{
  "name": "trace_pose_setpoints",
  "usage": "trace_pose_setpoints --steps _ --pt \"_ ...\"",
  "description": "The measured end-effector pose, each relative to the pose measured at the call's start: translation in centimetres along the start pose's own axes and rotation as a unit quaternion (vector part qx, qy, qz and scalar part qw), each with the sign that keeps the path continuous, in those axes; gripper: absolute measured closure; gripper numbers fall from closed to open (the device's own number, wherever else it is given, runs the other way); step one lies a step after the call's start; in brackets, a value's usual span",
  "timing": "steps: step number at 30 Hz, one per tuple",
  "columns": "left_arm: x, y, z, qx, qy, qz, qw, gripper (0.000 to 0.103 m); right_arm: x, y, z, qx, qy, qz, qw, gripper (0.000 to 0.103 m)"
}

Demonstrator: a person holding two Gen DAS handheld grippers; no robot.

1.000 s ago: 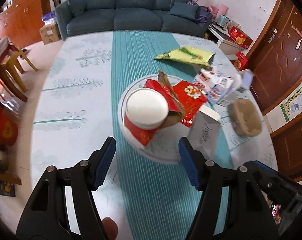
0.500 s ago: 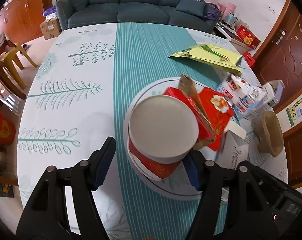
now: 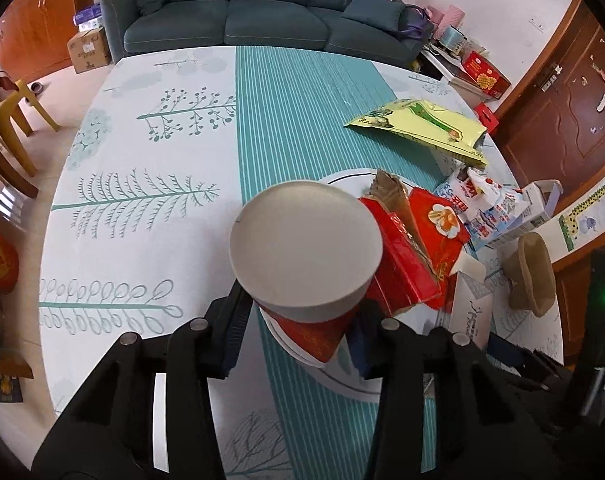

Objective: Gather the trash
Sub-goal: 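Grasp the white-red paper cup with the left tool while the right grasps the silver earplugs box, then carry the paper cup in the left tool and earplugs box in the right tool to the bin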

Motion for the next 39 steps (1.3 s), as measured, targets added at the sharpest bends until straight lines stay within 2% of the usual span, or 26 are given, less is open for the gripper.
trace_pose_setpoints --steps 8,14,27,39 --pt "-3.7 0.7 -0.4 0.029 0.018 0.003 0.9994 0.064 -2.5 2.1 -2.9 0.033 -0.070 0.008 0.997 0.041" --pt "-7.1 1.6 -1.3 0.061 0.029 0.005 0.9977 0.064 -5.7 3.8 -4.7 0.056 -0.095 0.011 0.994 0.041" --pt "-14.2 5.6 -6.1 0.106 0.055 0.013 0.9927 0.064 -15.7 6.8 -8.4 0.016 -0.153 -0.036 0.987 0.041" --pt "-19.9 10.7 -12.5 0.099 0.030 -0.014 0.9945 0.064 -20.6 12.1 -15.6 -0.018 -0.221 -0.050 0.974 0.041"
Point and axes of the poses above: each gripper's, at about its wrist camera, not at the fingertips, and x roughly the way its jaws point, z to its left, y to its underside, the point moved 2 cm from there along x, roughly the way its jaws point, and after that the axes turned 7 degrees about -z, right-handed, at the moved point
